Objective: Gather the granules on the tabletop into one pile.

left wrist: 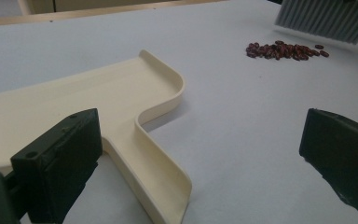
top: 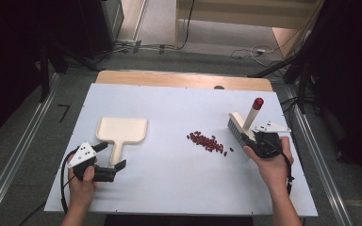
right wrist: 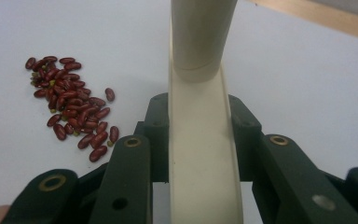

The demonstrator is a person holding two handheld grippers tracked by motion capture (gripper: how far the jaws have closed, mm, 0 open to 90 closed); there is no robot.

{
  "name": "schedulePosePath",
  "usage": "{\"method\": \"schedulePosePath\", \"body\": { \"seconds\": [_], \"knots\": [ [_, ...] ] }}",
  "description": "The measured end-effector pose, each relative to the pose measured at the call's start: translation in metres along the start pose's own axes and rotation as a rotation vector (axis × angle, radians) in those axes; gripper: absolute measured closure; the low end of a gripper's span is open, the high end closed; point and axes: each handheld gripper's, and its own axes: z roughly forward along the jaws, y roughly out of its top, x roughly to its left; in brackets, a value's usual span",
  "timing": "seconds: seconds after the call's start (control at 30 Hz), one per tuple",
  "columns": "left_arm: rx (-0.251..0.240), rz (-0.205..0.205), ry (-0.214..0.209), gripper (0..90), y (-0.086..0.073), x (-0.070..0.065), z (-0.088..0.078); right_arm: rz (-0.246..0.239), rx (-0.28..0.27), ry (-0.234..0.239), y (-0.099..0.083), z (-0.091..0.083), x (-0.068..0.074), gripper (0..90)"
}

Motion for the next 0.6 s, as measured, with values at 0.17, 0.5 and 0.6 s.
{"method": "schedulePosePath", "body": {
  "seconds": [0.17,0.5,0.6],
  "knots": [
    [0.001,0.0,-0.001,0.0,0.0,0.0,0.0,0.017,0.002,-0.027,-0.005,0.008,0.02,65.4],
    [0.0,0.002,-0.002,0.0,0.0,0.0,0.0,0.023,-0.009,-0.008,0.009,0.022,0.061,65.4],
    [0.0,0.001,-0.003,0.0,0.0,0.0,0.0,0.015,-0.011,0.013,0.015,0.025,0.067,65.4]
  ]
}}
